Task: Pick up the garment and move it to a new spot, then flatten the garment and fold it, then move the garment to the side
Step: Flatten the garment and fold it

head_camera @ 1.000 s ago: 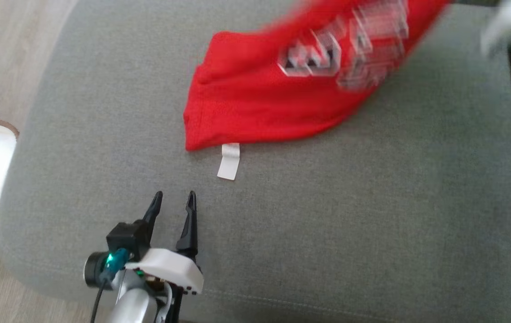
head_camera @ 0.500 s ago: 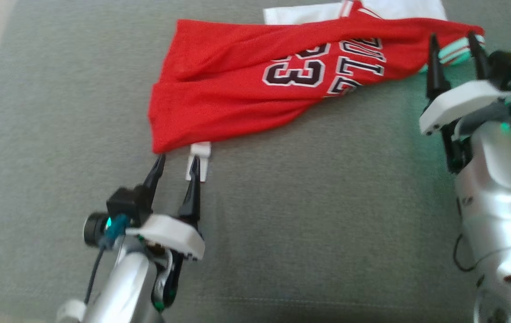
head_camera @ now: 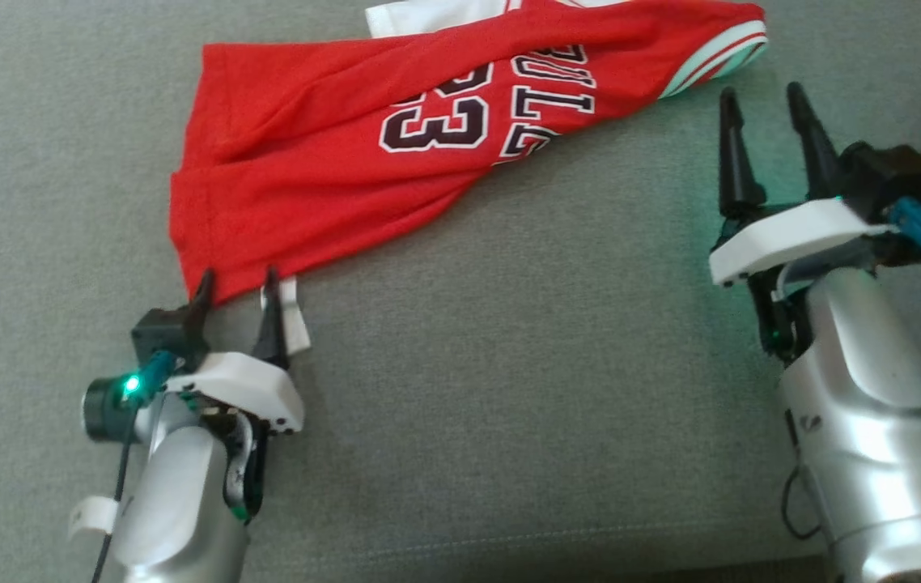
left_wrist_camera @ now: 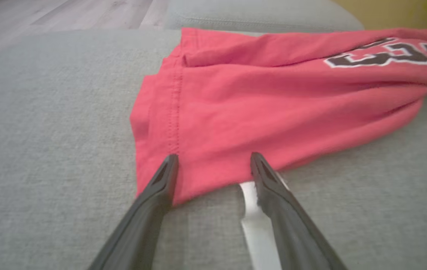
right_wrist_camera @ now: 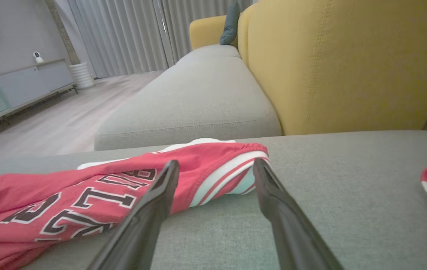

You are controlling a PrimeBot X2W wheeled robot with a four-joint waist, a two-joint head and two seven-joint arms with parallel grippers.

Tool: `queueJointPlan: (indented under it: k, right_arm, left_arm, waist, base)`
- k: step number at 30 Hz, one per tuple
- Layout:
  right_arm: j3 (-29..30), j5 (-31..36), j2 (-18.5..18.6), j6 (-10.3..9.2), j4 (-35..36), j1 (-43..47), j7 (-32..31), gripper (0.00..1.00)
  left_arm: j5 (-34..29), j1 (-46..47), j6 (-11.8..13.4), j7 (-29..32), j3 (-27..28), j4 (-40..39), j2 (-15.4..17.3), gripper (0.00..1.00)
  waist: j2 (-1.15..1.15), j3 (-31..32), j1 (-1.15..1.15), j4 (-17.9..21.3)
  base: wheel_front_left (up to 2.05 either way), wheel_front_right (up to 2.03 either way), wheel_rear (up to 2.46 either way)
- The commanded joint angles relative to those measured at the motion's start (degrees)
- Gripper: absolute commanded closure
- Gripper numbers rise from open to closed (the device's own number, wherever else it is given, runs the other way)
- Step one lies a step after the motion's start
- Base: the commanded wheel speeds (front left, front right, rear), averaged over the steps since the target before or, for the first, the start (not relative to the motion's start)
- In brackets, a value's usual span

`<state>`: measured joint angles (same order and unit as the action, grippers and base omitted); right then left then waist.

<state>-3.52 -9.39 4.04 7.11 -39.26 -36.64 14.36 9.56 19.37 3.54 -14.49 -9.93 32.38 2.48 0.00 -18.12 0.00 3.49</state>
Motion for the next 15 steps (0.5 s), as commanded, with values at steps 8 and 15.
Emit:
queueJointPlan:
  k: [8,15]
  right_arm:
    - [-5.6,-6.1,-1.1,0.37,5.9,4.8,0.6,0.00]
    - [-7.1,-10.2,-1.2,0.37,8.0,8.9,0.6,0.00]
  left_arm:
    - [-0.4,4.0,0.6,-0.5,4.2,9.2,1.3,0.31]
    - [-0.6,5.7,-2.3,-0.5,3.7,12.5,1.4,1.00]
  waist:
    - [0.00,0.3,0.00,2.1]
    - [0.00,1.6,0.00,3.6]
  base:
    - [0.00,0.00,0.00]
    - [0.00,0.00,0.00]
